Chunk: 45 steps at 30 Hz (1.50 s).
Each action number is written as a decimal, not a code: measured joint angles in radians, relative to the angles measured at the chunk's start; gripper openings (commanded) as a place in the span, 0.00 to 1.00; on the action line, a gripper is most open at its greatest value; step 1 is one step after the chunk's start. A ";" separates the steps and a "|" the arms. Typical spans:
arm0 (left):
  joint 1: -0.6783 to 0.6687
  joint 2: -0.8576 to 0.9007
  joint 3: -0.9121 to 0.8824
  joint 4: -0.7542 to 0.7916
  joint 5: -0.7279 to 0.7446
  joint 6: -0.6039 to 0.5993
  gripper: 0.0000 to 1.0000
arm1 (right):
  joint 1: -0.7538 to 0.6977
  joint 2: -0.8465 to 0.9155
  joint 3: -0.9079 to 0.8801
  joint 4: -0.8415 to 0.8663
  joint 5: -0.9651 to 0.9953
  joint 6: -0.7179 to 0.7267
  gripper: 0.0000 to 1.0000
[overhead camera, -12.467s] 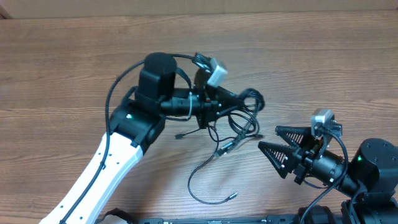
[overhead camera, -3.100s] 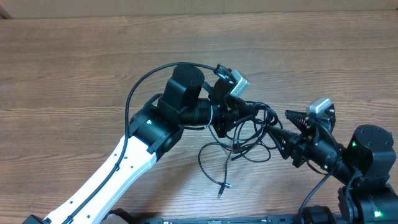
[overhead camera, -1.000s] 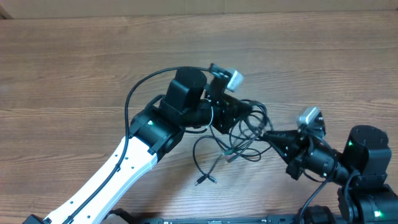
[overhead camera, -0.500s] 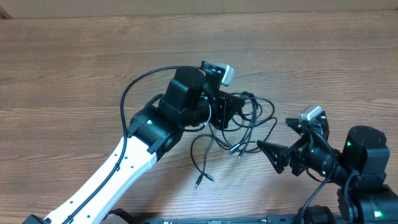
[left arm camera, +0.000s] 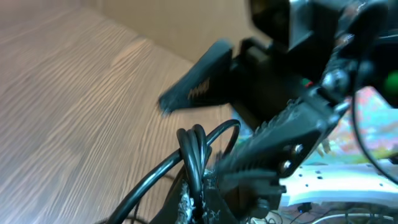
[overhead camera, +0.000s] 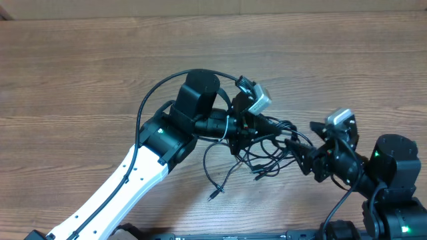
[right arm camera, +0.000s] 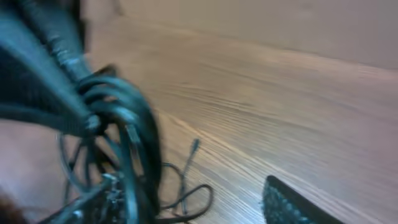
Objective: Untangle cables
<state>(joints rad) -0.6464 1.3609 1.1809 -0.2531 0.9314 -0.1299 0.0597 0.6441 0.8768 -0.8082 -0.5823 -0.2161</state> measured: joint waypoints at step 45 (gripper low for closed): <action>-0.001 0.000 0.000 -0.039 -0.147 -0.131 0.04 | 0.000 0.000 0.000 -0.037 -0.014 -0.064 0.65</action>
<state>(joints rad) -0.6476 1.3609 1.1805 -0.2916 0.7841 -0.2607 0.0597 0.6441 0.8768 -0.8455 -0.5964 -0.2802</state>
